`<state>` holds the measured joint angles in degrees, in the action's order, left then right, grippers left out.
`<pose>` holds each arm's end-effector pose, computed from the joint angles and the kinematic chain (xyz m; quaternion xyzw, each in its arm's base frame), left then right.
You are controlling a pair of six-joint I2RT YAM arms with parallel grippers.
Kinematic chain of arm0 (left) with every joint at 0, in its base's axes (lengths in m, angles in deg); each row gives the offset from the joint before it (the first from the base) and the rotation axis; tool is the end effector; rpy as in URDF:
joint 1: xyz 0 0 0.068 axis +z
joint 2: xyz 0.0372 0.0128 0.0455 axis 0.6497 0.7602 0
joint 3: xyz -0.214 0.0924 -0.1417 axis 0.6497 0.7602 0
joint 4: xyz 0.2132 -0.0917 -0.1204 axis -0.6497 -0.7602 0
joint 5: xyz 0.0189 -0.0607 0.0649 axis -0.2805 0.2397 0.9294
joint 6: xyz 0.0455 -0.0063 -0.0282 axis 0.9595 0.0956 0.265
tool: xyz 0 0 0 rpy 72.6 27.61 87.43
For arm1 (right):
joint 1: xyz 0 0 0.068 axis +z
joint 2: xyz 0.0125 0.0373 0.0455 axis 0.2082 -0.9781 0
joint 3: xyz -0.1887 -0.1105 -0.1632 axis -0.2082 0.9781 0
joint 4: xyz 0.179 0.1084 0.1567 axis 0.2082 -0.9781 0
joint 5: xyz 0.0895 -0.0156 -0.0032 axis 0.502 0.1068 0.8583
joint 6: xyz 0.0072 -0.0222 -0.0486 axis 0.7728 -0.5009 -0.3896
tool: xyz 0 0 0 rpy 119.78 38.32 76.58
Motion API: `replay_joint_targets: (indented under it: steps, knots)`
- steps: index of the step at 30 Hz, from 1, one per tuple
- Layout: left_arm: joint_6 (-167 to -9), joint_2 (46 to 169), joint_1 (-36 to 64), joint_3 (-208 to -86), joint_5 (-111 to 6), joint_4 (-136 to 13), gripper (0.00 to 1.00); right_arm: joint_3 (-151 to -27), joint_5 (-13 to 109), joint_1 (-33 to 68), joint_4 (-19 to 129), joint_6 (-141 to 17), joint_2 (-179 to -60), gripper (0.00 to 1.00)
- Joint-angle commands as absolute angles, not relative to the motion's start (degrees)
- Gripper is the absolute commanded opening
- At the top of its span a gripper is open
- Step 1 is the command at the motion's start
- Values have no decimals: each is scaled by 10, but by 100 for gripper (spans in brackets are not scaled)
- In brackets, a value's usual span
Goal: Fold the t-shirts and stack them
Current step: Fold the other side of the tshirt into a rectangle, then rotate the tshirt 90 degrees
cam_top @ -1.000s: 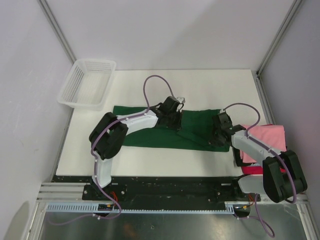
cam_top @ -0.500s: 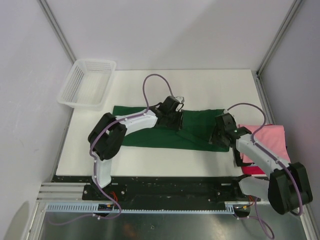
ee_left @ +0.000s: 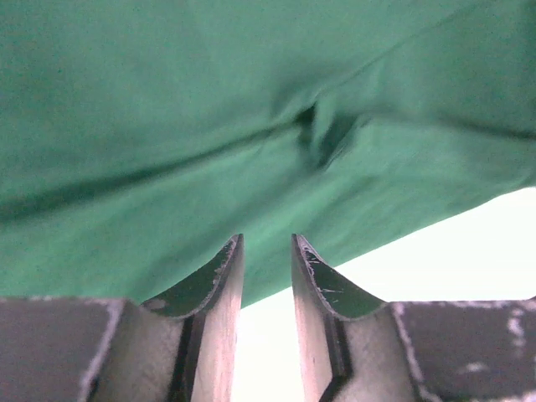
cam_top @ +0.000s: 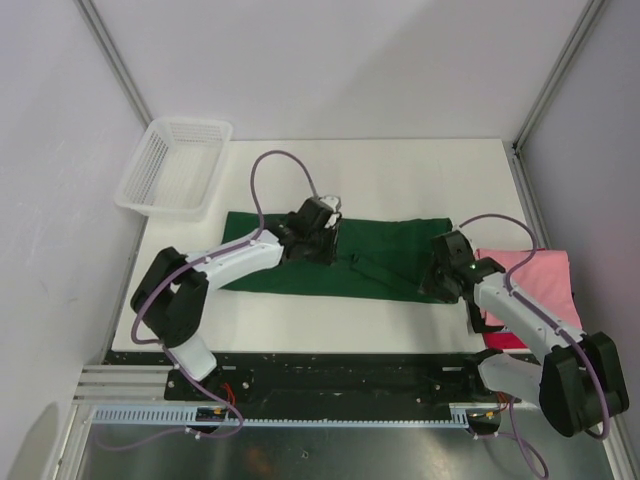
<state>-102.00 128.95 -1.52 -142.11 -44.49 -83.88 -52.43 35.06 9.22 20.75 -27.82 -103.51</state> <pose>0.2708 -0.2444 0.2262 0.1377 0.9267 -0.1964 0.2893 0.1957 0.0723 0.2022 0.1790 0.9508 0.0884 0.2367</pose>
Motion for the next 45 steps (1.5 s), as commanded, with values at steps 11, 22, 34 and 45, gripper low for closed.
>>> replay_joint_targets:
  steps: [11, 22, 34, 45]
  knots:
    - [-1025, 1168, -6, -1307, -435, -866, 34, -408, 297, 55, 192, -109, -916, 36]
    - [-1015, 1114, -4, -1274, -444, -866, 34, -387, 231, 48, 176, -49, -834, 43]
    - [-1005, 1088, 2, -1270, -464, -869, 34, -387, 211, 42, 262, -59, -942, 45]
    - [-998, 1065, 23, -1266, -466, -886, 35, -459, 220, 29, 397, -103, -1127, 23]
